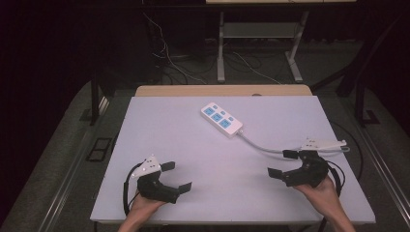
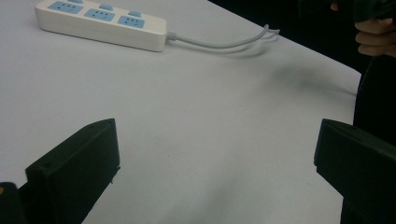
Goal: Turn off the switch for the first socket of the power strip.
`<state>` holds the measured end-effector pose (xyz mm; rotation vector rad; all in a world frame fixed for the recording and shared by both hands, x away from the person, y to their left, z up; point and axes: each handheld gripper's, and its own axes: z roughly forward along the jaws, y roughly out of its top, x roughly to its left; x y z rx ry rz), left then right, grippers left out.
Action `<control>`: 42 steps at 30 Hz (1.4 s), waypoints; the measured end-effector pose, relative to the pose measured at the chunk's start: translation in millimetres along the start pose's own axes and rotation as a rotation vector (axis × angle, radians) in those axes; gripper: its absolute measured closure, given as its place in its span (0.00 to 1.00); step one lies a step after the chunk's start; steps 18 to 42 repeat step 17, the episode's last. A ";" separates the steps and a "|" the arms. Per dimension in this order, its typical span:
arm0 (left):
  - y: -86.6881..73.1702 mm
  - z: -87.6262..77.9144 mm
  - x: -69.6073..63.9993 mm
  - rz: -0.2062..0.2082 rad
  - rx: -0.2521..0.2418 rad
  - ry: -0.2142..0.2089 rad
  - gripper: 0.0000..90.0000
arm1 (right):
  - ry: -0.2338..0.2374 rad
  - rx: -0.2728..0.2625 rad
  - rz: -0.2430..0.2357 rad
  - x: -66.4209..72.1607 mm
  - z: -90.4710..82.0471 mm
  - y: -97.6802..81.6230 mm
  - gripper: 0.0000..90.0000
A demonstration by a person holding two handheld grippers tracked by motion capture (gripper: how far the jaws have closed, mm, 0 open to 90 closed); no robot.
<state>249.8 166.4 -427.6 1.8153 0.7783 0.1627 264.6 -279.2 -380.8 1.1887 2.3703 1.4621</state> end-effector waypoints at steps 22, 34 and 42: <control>0.1 1.5 -0.8 0.000 0.007 0.000 0.00 | -0.039 -0.013 0.030 1.2 -8.0 -50.7 0.00; 0.1 1.5 -0.8 0.000 0.007 0.000 0.00 | -0.039 -0.013 0.030 1.2 -8.0 -50.7 0.00; 0.1 1.5 -0.8 0.000 0.007 0.000 0.00 | -0.039 -0.013 0.030 1.2 -8.0 -50.7 0.00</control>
